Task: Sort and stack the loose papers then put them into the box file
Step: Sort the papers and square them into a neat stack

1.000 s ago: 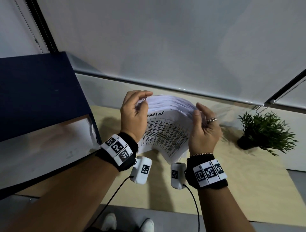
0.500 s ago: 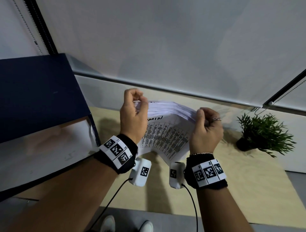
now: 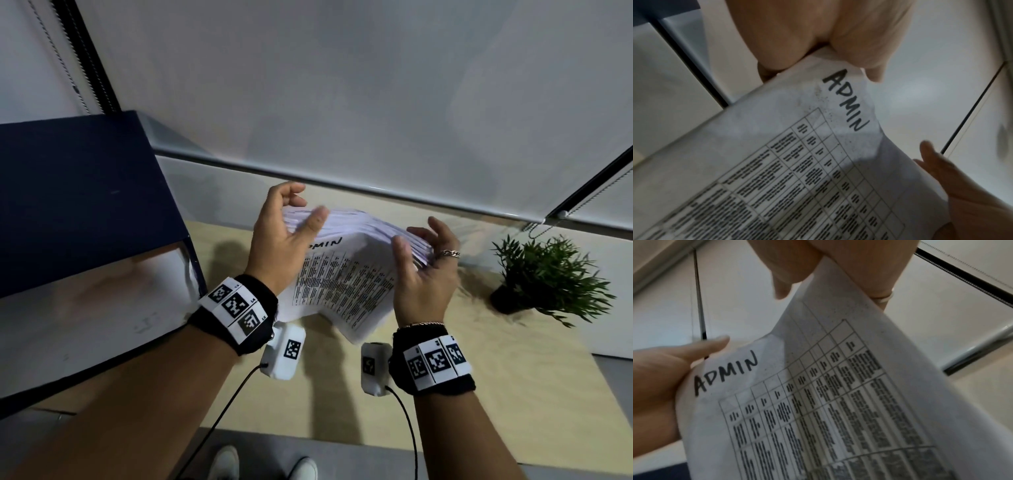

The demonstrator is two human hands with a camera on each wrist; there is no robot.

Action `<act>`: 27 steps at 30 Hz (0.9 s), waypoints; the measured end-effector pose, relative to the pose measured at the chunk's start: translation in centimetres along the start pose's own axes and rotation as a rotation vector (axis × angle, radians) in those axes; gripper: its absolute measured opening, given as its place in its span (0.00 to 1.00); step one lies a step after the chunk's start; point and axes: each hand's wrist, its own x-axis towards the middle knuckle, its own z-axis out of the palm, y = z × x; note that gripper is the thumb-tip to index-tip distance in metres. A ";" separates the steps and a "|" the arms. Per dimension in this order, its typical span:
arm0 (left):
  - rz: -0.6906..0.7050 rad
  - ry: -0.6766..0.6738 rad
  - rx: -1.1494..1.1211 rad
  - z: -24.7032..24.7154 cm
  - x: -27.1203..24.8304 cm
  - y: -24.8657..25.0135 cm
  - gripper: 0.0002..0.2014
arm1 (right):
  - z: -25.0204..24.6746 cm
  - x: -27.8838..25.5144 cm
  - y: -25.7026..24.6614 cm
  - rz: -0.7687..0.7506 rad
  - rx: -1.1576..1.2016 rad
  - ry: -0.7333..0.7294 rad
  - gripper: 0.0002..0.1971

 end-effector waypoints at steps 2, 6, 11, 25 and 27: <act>0.010 -0.035 0.003 -0.1 -0.2 -0.1 0.23 | -0.1 0.1 0.3 0.012 -0.023 -0.044 0.20; -0.032 -0.146 -0.130 -0.4 -0.6 0.2 0.36 | -0.3 0.3 1.1 0.041 0.006 -0.011 0.10; -0.051 -0.041 0.032 -0.1 -0.7 -1.3 0.30 | -0.3 0.6 0.9 0.044 0.130 -0.039 0.11; -0.241 0.122 -0.001 1.8 -1.9 -1.8 0.34 | 0.1 0.5 0.3 0.103 0.157 0.022 0.27; -0.283 0.159 -0.043 1.9 -2.0 -2.1 0.29 | -0.3 0.2 0.6 0.126 0.111 -0.033 0.27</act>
